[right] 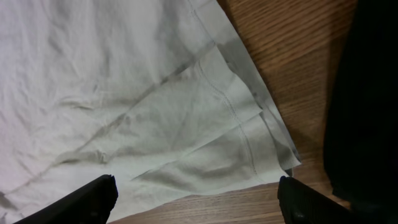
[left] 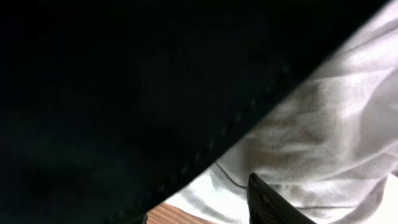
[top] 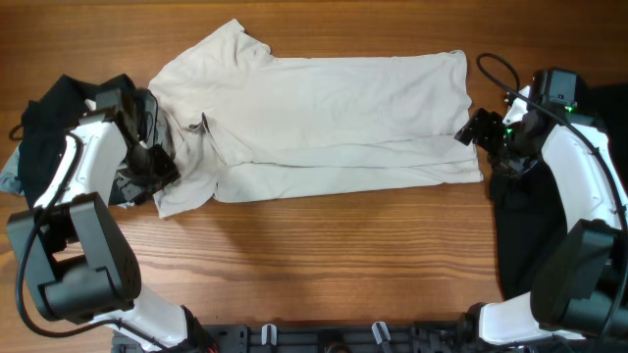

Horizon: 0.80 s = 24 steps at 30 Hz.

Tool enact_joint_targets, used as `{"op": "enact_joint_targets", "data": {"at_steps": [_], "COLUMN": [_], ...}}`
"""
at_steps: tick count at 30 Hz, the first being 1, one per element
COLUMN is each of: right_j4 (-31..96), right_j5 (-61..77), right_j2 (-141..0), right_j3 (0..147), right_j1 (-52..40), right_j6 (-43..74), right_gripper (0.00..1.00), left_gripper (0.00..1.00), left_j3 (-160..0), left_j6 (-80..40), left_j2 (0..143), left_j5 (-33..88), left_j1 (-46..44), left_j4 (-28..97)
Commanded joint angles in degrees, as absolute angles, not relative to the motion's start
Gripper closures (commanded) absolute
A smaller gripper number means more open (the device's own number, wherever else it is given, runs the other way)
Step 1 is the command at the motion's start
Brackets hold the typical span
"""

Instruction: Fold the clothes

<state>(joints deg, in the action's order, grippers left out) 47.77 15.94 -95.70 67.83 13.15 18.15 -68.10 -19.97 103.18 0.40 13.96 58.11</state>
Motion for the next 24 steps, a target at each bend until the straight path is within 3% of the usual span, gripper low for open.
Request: {"op": "enact_joint_targets", "data": {"at_steps": [1, 3, 5, 6, 7, 14, 17, 21, 24], "right_j4": [47.31, 47.16, 47.03, 47.05, 47.11, 48.97, 49.56, 48.36, 48.60], "right_j5": [13.80, 12.78, 11.62, 11.33, 11.29, 11.16, 11.09, 11.09, 10.02], "right_j2": [-96.18, -96.18, -96.18, -96.20, -96.31, -104.29, -108.53, -110.93, -110.91], "right_j3": [67.42, 67.42, 67.42, 67.42, 67.42, 66.98, 66.98, 66.98, 67.11], "right_j1": [13.15, 13.15, 13.17, 13.23, 13.52, 15.35, 15.35, 15.35, 15.40], "right_j6": [18.20, 18.22, 18.22, 18.20, 18.20, 17.96, 17.96, 17.61, 16.49], "right_gripper": [0.12, 0.12, 0.12, 0.11, 0.10, 0.15, 0.25, 0.43, 0.68], "left_gripper": [0.47, 0.51, 0.72, 0.89, 0.96, 0.96, 0.96, 0.96, 0.96], "left_j3": [-64.55, -62.24, -60.69, -60.58, -60.60, -61.19, -61.19, -61.19, -61.19], "left_j6": [-15.14, -13.65, -13.67, -13.67, -13.69, -14.35, -14.35, -14.37, -14.37], "left_j2": [102.00, 102.00, 102.00, 102.00, 101.97, 101.89, 101.89, 101.89, 101.89], "left_j5": [3.36, 4.73, 4.69, 4.43, 4.45, 4.71, 4.73, 4.75, 4.75], "left_j1": [14.48, 14.48, 14.48, 14.55, 14.63, 17.65, 17.63, 17.63, 17.63], "left_j4": [55.57, 52.64, 50.09, 49.60, 49.17, 49.50, 49.47, 49.56, 49.80]}}
